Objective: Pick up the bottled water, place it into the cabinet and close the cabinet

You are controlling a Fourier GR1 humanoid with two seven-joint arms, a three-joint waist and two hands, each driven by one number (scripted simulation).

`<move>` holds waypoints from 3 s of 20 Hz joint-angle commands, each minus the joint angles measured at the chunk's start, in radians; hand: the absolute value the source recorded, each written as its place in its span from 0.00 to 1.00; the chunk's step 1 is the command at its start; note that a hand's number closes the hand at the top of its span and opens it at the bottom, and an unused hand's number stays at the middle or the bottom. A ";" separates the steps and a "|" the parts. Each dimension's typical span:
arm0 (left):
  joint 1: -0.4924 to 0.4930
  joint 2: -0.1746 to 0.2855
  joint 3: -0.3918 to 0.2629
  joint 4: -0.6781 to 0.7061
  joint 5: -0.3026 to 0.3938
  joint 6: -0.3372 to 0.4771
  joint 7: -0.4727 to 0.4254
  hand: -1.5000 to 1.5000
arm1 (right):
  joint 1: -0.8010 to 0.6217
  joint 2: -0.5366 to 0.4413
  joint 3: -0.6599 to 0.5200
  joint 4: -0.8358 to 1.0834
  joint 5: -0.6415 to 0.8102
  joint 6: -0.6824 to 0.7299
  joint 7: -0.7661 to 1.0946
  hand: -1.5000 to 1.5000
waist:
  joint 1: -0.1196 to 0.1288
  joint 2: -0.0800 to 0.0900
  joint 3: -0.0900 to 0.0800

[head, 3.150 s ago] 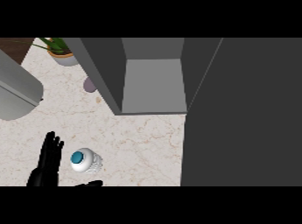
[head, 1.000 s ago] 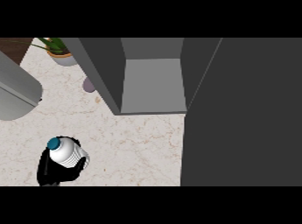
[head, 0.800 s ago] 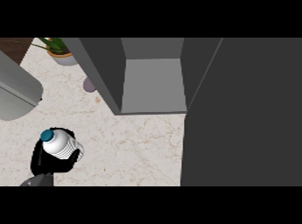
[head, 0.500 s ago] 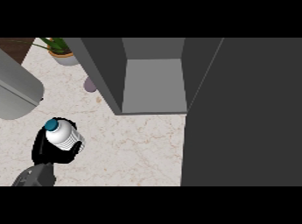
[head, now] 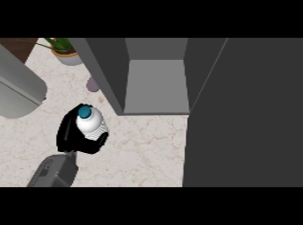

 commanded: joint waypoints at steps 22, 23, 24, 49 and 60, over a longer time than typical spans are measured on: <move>-0.343 -0.149 -0.251 -0.054 -0.150 0.665 0.327 1.00 | -0.038 -0.041 0.011 -0.163 -0.147 -0.090 0.119 0.00 | -0.019 0.009 -0.001; -0.380 -0.148 -0.214 0.022 -0.140 0.654 0.292 1.00 | -0.034 -0.059 -0.020 -0.165 -0.168 -0.077 0.104 0.00 | -0.034 0.013 -0.002; -0.400 -0.148 -0.205 0.049 -0.140 0.671 0.292 1.00 | -0.018 -0.052 -0.015 -0.152 -0.169 -0.063 0.090 0.00 | -0.044 0.013 -0.002; -0.532 -0.082 -0.211 0.185 -0.215 0.820 0.341 0.00 | -0.033 -0.106 -0.012 -0.056 -0.172 0.001 0.020 0.00 | -0.101 0.027 -0.003; -0.767 -0.137 -0.081 0.581 -0.198 0.740 0.187 0.00 | -0.033 -0.100 -0.014 -0.066 -0.164 -0.004 0.014 0.00 | -0.090 0.033 -0.003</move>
